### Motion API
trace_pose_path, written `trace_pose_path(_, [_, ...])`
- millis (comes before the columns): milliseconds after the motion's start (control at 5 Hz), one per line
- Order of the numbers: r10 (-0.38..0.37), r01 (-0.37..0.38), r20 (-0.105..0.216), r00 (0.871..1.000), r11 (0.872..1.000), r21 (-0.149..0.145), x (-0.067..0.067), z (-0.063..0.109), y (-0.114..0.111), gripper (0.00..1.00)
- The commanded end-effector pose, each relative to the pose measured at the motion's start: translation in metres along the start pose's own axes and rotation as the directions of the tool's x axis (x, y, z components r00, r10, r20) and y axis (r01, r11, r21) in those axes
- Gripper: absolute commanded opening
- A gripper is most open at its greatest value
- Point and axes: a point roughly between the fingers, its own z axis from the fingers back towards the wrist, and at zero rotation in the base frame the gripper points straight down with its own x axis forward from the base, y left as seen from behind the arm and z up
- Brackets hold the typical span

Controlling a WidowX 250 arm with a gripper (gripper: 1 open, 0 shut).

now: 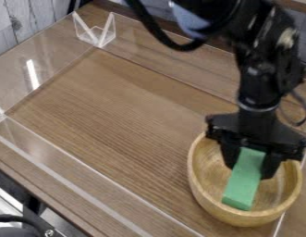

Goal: Move green object from inside the wooden bowl to the table next to it

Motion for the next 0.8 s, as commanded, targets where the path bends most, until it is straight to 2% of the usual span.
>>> trace_pose_path(0, [-0.017,0.019,0.062,0.998,0.999,-0.037,0.006,0.021,0.010,0.00])
trace_pose_path(200, [0.005,-0.003,0.054,0.999,0.999,-0.036,0.003,0.014,0.031,0.00])
trace_pose_path(600, [0.059,-0.058,0.060,0.996,0.998,-0.021,0.028,-0.006,0.032,0.00])
